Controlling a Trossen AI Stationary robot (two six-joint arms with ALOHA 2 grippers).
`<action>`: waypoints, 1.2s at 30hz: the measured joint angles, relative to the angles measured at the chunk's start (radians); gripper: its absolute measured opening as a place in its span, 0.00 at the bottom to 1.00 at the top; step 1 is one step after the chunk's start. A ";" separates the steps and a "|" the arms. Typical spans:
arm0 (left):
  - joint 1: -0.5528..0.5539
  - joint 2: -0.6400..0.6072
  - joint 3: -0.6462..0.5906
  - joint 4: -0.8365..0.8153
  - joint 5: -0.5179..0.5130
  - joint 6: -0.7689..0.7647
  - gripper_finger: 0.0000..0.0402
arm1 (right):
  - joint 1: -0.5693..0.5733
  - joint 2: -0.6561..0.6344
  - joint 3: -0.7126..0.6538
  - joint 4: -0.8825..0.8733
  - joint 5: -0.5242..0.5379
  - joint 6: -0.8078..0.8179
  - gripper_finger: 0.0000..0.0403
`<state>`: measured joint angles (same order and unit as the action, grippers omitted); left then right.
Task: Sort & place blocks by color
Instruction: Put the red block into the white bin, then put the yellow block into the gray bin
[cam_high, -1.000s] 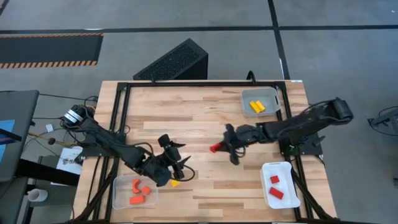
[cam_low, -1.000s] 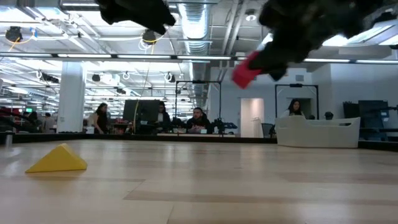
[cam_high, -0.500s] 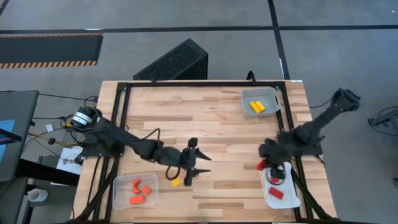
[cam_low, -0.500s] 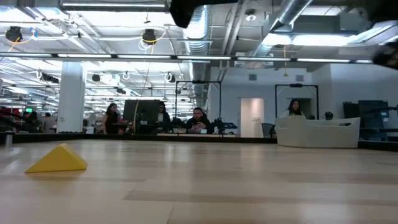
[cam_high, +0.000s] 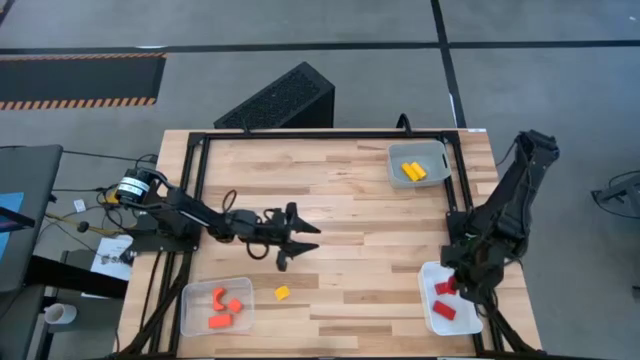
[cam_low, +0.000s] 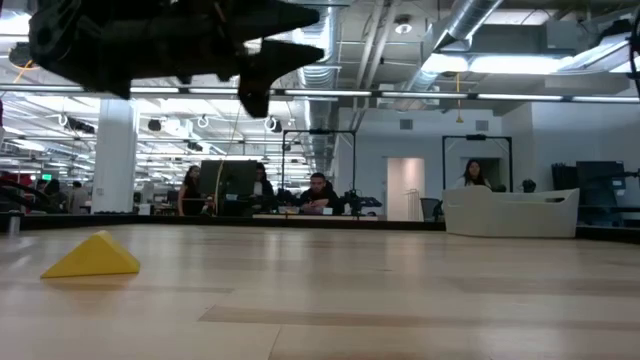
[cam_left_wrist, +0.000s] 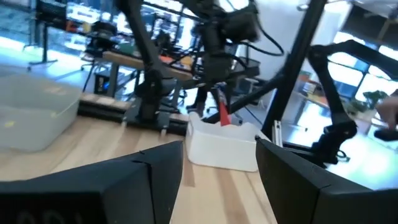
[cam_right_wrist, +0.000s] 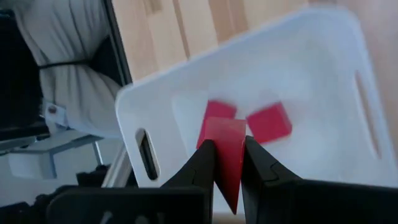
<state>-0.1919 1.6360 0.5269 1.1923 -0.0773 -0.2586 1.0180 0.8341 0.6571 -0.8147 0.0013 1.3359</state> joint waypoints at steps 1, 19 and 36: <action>0.000 0.000 -0.019 0.020 -0.014 -0.015 0.47 | 0.021 0.010 0.000 0.000 -0.001 0.023 0.12; -0.020 -0.014 -0.051 -0.006 -0.019 -0.163 0.47 | 0.087 0.192 0.000 0.019 -0.004 0.073 0.59; -0.139 -0.064 0.577 -1.676 -0.086 -0.313 0.47 | -0.071 -0.009 0.000 0.056 0.291 -0.283 0.60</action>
<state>-0.3308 1.5720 1.1038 -0.4841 -0.1637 -0.5719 0.9471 0.8251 0.6575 -0.7589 0.2928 1.0526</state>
